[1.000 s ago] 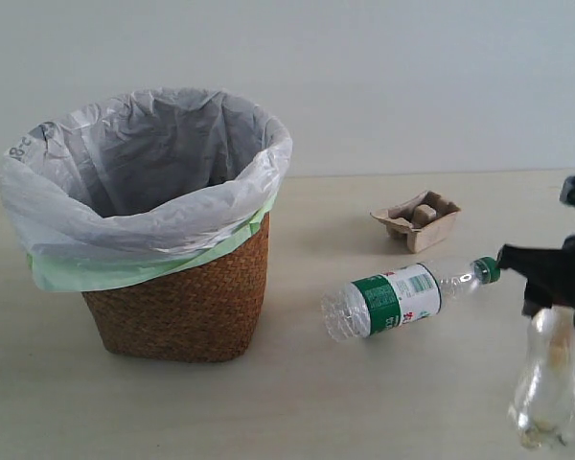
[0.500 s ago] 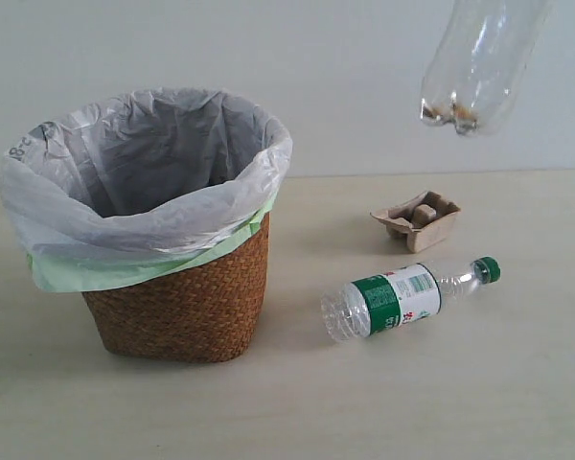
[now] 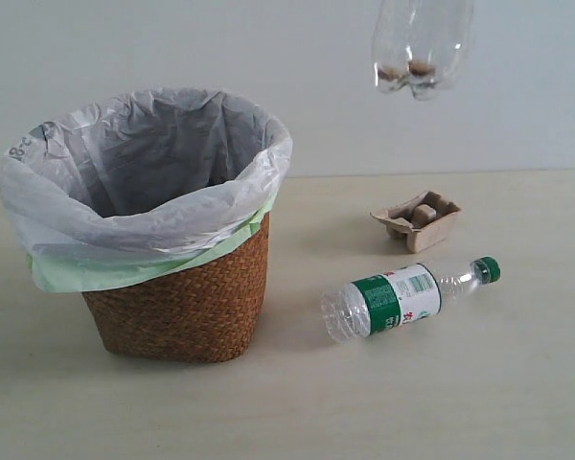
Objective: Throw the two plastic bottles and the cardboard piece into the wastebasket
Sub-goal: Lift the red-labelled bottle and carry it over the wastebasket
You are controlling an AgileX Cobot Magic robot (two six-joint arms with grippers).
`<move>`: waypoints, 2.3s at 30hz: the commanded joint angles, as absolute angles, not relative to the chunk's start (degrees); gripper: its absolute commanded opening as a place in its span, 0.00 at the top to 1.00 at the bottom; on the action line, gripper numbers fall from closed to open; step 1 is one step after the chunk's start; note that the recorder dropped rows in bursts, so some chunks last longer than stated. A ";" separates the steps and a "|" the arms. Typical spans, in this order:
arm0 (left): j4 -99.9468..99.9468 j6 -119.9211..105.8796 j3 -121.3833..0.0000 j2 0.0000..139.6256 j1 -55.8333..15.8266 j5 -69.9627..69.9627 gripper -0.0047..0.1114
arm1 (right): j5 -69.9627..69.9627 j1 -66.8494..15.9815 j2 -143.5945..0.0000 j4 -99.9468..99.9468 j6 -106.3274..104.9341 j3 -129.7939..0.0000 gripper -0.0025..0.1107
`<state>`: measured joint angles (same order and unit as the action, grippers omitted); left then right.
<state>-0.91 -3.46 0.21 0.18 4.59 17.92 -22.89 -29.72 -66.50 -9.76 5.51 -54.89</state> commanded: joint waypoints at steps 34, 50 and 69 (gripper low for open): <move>-1.02 -2.96 0.00 0.00 4.20 17.52 0.03 | -39.02 -41.23 -84.55 -4.69 38.57 -69.44 0.98; -1.02 -2.96 0.00 0.00 4.20 17.52 0.03 | -12.87 -41.03 -84.05 9.64 -48.33 -69.44 0.98; -1.02 -2.96 0.00 0.00 4.20 17.52 0.03 | -12.65 -41.14 -83.37 62.47 -46.30 -74.01 0.98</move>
